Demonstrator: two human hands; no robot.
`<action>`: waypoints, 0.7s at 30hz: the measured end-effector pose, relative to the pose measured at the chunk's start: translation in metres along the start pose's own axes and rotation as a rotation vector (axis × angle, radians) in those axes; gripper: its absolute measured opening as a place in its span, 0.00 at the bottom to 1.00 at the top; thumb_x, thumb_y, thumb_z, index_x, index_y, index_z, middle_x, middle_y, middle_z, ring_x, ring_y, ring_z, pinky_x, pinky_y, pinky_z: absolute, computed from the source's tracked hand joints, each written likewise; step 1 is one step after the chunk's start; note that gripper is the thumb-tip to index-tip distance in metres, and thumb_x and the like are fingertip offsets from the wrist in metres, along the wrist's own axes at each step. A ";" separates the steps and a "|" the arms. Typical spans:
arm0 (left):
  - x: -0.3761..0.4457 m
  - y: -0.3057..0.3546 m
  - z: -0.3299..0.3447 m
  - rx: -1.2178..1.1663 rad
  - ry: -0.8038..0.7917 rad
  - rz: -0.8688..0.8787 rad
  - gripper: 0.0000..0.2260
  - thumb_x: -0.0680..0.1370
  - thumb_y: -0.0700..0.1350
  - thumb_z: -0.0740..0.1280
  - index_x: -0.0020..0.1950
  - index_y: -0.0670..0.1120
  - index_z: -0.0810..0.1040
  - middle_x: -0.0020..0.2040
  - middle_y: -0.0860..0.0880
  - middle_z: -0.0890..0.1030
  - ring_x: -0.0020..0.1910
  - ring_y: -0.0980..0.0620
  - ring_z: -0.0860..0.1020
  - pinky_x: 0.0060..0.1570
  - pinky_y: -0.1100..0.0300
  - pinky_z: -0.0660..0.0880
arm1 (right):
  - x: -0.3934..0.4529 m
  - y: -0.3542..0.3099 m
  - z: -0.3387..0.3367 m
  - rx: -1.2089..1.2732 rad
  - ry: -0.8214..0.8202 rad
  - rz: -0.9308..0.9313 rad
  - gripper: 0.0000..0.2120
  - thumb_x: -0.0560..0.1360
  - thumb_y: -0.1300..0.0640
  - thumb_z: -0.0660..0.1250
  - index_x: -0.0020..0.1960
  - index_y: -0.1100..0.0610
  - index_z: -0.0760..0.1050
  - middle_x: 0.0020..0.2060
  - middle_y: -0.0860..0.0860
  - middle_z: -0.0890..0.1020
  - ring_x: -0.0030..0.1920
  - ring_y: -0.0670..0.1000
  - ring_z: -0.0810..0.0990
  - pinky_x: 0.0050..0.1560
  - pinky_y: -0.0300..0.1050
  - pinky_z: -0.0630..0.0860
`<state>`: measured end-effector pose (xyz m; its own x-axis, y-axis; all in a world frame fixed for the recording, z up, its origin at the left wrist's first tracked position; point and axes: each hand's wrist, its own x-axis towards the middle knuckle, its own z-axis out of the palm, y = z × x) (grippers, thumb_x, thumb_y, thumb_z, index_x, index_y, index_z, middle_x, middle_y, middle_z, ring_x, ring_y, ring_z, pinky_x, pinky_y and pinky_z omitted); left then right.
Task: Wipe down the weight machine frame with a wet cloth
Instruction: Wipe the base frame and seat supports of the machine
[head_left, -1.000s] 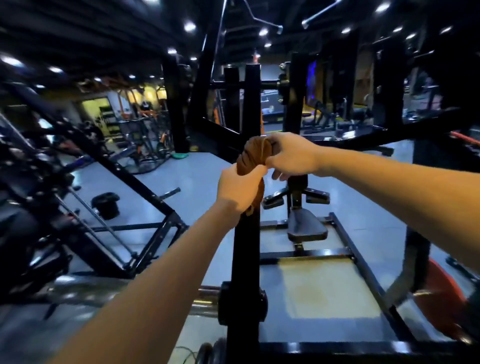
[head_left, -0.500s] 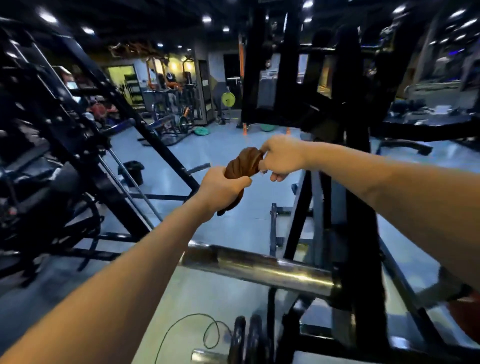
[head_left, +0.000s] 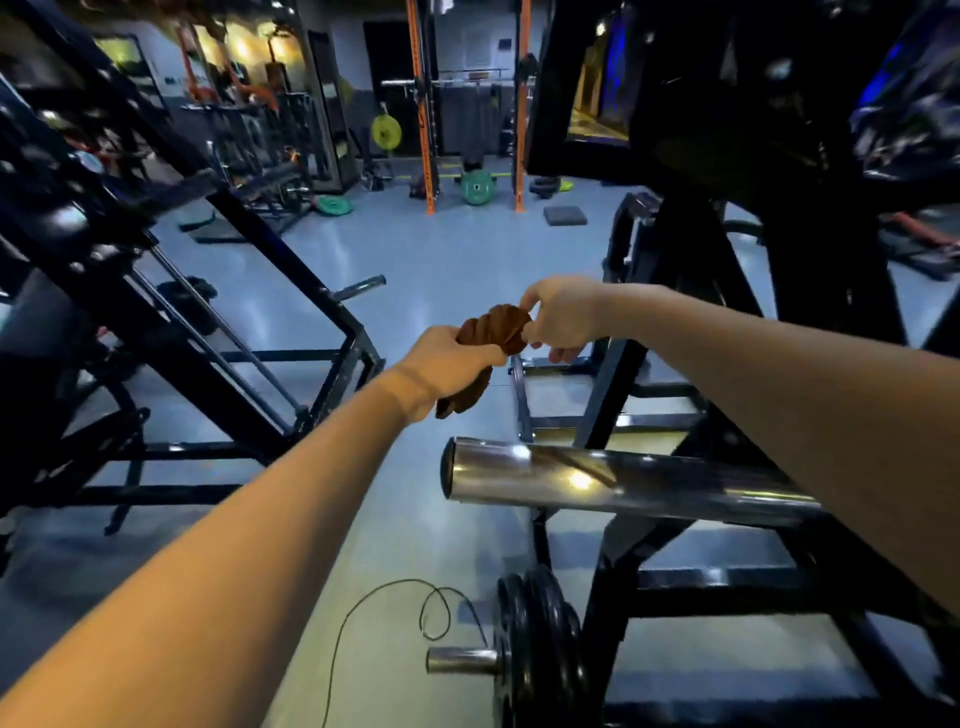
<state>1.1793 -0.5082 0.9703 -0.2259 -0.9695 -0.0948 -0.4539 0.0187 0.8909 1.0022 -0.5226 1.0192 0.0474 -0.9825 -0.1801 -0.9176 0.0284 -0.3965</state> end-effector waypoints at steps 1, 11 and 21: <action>0.000 -0.004 0.001 -0.038 -0.007 -0.020 0.14 0.77 0.46 0.73 0.53 0.35 0.82 0.38 0.41 0.81 0.35 0.46 0.78 0.36 0.57 0.76 | 0.003 -0.001 0.004 -0.003 -0.006 0.006 0.14 0.82 0.58 0.63 0.65 0.60 0.75 0.49 0.56 0.86 0.40 0.54 0.88 0.37 0.45 0.84; 0.009 -0.054 -0.017 -0.290 0.079 -0.191 0.14 0.77 0.47 0.73 0.55 0.37 0.81 0.47 0.35 0.83 0.39 0.43 0.79 0.43 0.48 0.79 | 0.040 -0.039 0.039 -0.077 -0.067 -0.048 0.17 0.82 0.58 0.63 0.70 0.60 0.73 0.50 0.59 0.84 0.38 0.52 0.86 0.43 0.48 0.85; 0.064 -0.119 -0.109 -0.292 -0.063 -0.125 0.14 0.77 0.46 0.73 0.53 0.35 0.81 0.43 0.38 0.81 0.40 0.42 0.79 0.47 0.45 0.78 | 0.105 -0.123 0.079 -0.093 -0.048 0.137 0.17 0.81 0.57 0.64 0.68 0.61 0.75 0.44 0.59 0.87 0.37 0.54 0.88 0.40 0.46 0.85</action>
<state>1.3130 -0.5993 0.9071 -0.2409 -0.9428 -0.2304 -0.2167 -0.1791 0.9597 1.1517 -0.6145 0.9779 -0.0637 -0.9608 -0.2699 -0.9491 0.1419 -0.2811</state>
